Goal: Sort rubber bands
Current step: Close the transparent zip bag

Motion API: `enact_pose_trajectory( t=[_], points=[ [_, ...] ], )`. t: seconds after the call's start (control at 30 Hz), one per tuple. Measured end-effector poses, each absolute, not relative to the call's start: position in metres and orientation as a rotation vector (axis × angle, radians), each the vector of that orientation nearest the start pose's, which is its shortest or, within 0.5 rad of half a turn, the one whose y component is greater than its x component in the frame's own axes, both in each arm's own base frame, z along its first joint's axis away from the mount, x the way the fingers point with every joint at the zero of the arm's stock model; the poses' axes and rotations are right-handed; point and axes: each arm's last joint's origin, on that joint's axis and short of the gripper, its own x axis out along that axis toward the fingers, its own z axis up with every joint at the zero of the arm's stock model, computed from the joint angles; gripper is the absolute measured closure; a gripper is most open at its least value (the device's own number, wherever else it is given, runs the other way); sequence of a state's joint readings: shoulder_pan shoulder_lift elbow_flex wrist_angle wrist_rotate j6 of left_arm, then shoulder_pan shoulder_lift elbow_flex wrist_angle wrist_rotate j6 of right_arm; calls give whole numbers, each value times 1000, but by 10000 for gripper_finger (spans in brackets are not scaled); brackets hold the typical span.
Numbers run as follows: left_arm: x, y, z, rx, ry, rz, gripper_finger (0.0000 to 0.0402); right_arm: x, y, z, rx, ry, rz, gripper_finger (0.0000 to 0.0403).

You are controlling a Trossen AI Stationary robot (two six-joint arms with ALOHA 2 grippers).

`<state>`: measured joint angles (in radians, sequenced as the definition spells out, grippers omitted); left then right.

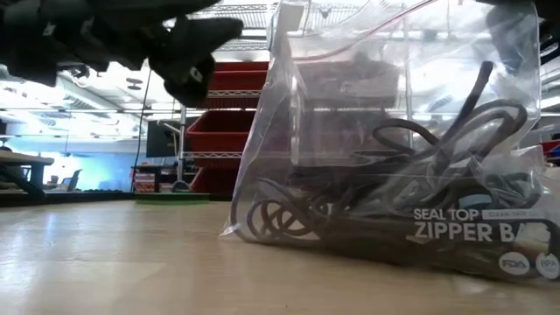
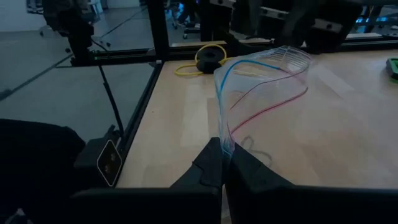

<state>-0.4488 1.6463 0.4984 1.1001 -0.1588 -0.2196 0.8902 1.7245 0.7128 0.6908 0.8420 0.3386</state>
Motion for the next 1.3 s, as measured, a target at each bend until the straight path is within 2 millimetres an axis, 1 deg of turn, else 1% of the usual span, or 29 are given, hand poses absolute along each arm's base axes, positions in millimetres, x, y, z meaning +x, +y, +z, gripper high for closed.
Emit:
enact_pose_trajectory(
  t=[0.07,0.17,0.33,0.4,0.5,0.63,0.87,1.07,1.3],
  points=[
    [269,-123,159,-224,77,-334,264,221,238,161,93,213,15,403],
    [280,-127,154,-220,96,-335,264,221,238,161,96,212,15,403],
    [298,-134,154,-184,73,-349,264,221,238,162,101,211,23,403],
    [303,-134,156,-176,65,-345,264,221,238,162,103,210,27,403],
    [308,-128,155,-169,99,-310,266,221,238,162,104,212,33,403],
    [310,-120,153,-195,111,-279,269,221,238,162,105,212,35,403],
    [312,-116,153,-195,111,-261,269,221,238,162,105,212,35,403],
    [311,-119,153,-204,122,-375,268,222,238,162,104,212,33,403],
    [311,-119,153,-197,121,-382,268,222,237,162,105,212,30,403]
  ],
)
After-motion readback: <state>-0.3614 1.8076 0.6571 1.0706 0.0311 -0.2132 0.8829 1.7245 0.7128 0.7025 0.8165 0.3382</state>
